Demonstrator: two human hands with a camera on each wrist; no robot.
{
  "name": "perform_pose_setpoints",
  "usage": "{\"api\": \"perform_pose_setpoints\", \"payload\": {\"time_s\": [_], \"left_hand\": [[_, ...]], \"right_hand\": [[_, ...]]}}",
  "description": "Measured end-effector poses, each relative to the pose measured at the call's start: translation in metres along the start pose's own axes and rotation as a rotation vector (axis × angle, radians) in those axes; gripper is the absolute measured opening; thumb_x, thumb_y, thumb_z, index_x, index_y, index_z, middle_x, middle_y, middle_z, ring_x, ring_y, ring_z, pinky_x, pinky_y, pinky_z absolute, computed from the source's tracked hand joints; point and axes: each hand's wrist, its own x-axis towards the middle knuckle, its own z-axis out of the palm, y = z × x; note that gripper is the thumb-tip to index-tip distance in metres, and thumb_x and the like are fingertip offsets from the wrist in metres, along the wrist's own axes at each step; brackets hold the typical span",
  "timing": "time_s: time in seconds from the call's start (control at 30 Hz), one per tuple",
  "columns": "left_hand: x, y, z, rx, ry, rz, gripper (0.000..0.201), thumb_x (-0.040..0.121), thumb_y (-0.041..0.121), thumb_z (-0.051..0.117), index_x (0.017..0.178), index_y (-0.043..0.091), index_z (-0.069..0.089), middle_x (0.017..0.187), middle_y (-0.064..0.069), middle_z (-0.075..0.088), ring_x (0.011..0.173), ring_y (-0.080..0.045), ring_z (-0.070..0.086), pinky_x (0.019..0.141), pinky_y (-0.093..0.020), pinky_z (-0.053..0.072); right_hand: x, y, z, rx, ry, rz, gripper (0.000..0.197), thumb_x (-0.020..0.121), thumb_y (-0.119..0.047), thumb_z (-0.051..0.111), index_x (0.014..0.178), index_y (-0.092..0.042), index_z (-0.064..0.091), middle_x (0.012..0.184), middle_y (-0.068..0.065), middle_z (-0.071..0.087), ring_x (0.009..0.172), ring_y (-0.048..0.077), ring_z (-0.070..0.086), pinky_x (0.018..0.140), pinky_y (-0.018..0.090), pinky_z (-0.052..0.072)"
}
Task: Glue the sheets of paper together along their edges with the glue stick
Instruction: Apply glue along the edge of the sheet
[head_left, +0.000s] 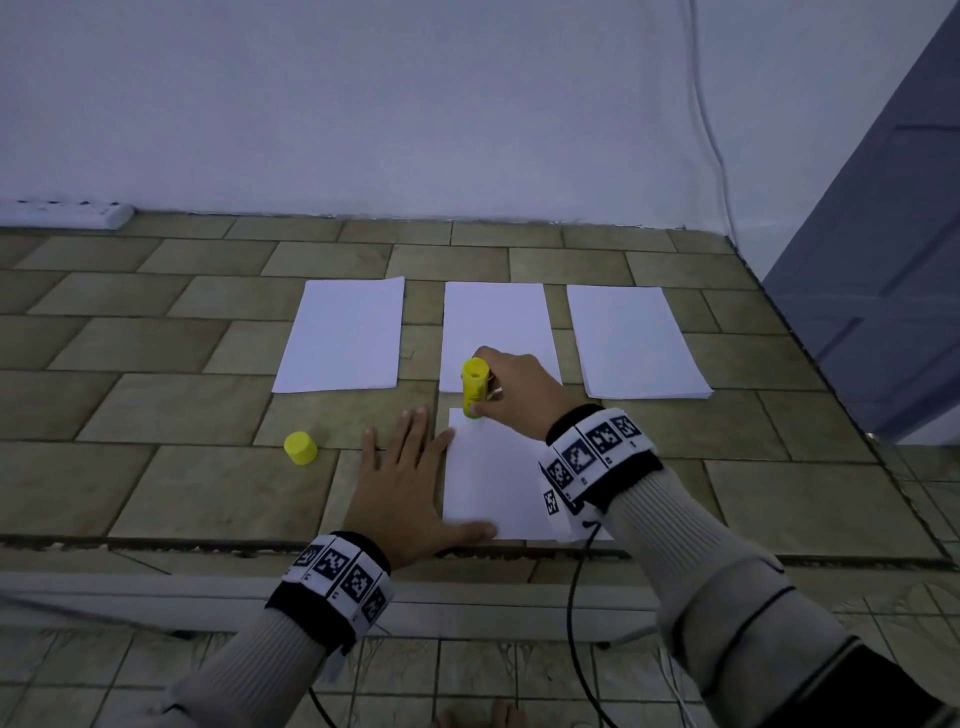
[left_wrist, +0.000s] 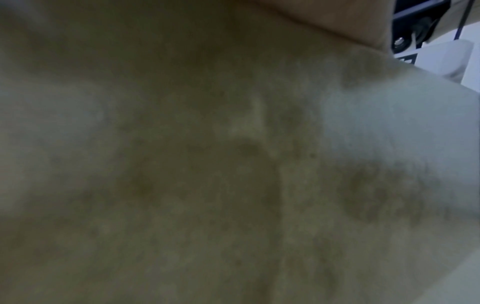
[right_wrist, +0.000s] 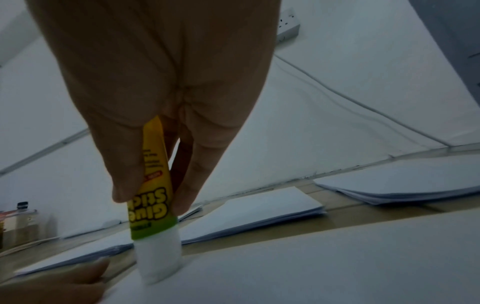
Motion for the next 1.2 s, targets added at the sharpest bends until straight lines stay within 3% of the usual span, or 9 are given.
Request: {"api": "perform_pose_setpoints", "payload": {"time_s": [0.23, 0.4, 0.6, 0.8, 0.9, 1.0, 1.1, 1.2], "left_hand": [[-0.002, 0.002, -0.001, 0.022, 0.000, -0.018, 0.125, 0.056, 0.102, 0.005, 0.155, 0.026, 0.010, 0.163, -0.006, -0.010, 0.149, -0.021, -0.015, 0.117, -0.059, -0.007], [-0.002, 0.003, -0.002, 0.028, -0.013, -0.018, 0.131, 0.052, 0.104, 0.006, 0.156, 0.025, 0.008, 0.163, -0.006, -0.011, 0.149, -0.021, -0.016, 0.117, -0.057, -0.008], [-0.001, 0.003, -0.002, 0.026, -0.012, -0.017, 0.130, 0.052, 0.104, 0.005, 0.156, 0.025, 0.008, 0.163, -0.006, -0.011, 0.149, -0.022, -0.017, 0.117, -0.057, -0.009], [-0.001, 0.003, -0.001, 0.029, -0.015, -0.015, 0.131, 0.052, 0.104, 0.006, 0.156, 0.024, 0.008, 0.163, -0.007, -0.010, 0.149, -0.022, -0.016, 0.117, -0.058, -0.008], [-0.001, 0.002, 0.000, 0.015, -0.004, -0.014, 0.130, 0.053, 0.104, 0.008, 0.156, 0.024, 0.011, 0.163, -0.007, -0.009, 0.149, -0.022, -0.015, 0.117, -0.059, -0.008], [0.000, 0.003, 0.000, 0.035, -0.019, -0.021, 0.130, 0.053, 0.104, 0.007, 0.155, 0.025, 0.008, 0.163, -0.007, -0.011, 0.149, -0.022, -0.016, 0.117, -0.058, -0.009], [-0.001, 0.002, -0.001, 0.033, -0.024, -0.023, 0.130, 0.052, 0.104, 0.006, 0.155, 0.025, 0.007, 0.163, -0.006, -0.012, 0.149, -0.021, -0.017, 0.117, -0.058, -0.008], [-0.001, 0.002, 0.000, 0.030, -0.023, -0.021, 0.128, 0.054, 0.104, 0.009, 0.155, 0.025, 0.006, 0.163, -0.006, -0.011, 0.149, -0.021, -0.016, 0.117, -0.058, -0.008]], "right_hand": [[-0.062, 0.022, -0.017, 0.222, -0.030, -0.011, 0.021, 0.074, -0.013, 0.077, 0.086, -0.013, 0.060, 0.091, 0.003, 0.069, 0.087, 0.020, 0.067, 0.079, 0.044, 0.055], [-0.112, 0.031, -0.024, 0.267, -0.013, -0.032, 0.021, 0.078, -0.011, 0.076, 0.095, -0.014, 0.065, 0.091, -0.003, 0.070, 0.083, 0.013, 0.068, 0.075, 0.028, 0.058], [-0.130, 0.035, -0.015, 0.258, -0.012, -0.071, 0.022, 0.079, -0.014, 0.075, 0.098, -0.016, 0.065, 0.093, -0.006, 0.068, 0.083, 0.012, 0.066, 0.071, 0.024, 0.057], [-0.118, 0.033, -0.020, 0.236, 0.002, -0.063, 0.020, 0.079, -0.011, 0.075, 0.096, -0.014, 0.065, 0.093, -0.005, 0.068, 0.084, 0.010, 0.065, 0.072, 0.022, 0.057], [-0.097, 0.036, -0.026, 0.214, 0.009, -0.038, 0.018, 0.078, -0.008, 0.075, 0.093, -0.007, 0.065, 0.091, -0.005, 0.068, 0.083, 0.007, 0.065, 0.074, 0.024, 0.057], [-0.073, 0.040, -0.034, 0.167, 0.014, -0.027, 0.016, 0.077, -0.004, 0.073, 0.089, -0.007, 0.062, 0.091, 0.003, 0.069, 0.085, 0.012, 0.065, 0.076, 0.023, 0.055], [-0.050, 0.047, -0.041, 0.061, 0.050, 0.021, 0.020, 0.076, -0.006, 0.073, 0.092, -0.010, 0.062, 0.091, 0.002, 0.069, 0.085, 0.016, 0.064, 0.075, 0.017, 0.051], [-0.037, 0.054, -0.045, 0.027, 0.066, 0.051, 0.022, 0.075, -0.010, 0.074, 0.091, -0.015, 0.060, 0.094, 0.003, 0.070, 0.088, 0.019, 0.065, 0.082, 0.033, 0.054]]}}
